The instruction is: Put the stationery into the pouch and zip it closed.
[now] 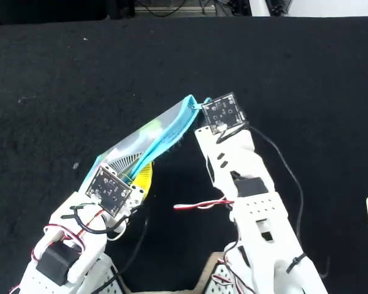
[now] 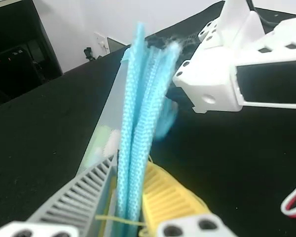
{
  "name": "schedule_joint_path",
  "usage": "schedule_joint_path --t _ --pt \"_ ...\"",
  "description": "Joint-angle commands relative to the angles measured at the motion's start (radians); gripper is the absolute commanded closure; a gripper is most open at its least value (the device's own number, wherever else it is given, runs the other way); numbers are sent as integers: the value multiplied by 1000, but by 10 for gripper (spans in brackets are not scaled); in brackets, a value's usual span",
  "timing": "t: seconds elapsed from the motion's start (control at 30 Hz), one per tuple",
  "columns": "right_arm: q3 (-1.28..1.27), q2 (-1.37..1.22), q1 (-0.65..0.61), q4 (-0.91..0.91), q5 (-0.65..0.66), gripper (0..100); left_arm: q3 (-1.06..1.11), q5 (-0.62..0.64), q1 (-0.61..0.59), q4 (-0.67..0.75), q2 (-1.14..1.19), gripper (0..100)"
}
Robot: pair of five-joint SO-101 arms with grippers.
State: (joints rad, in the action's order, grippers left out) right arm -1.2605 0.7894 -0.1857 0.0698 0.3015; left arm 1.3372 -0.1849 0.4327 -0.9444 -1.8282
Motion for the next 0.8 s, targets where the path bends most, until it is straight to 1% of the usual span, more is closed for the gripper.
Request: schedule_joint_path --t 0.0,0.07,0.77 --pt "4 45 20 -34 6 966 -22 15 -7 -18 6 970" --pt "4 45 20 -34 6 988 -22 15 -7 -18 6 970" --pt "8 10 20 -35 6 988 -22 15 -7 -18 6 970"
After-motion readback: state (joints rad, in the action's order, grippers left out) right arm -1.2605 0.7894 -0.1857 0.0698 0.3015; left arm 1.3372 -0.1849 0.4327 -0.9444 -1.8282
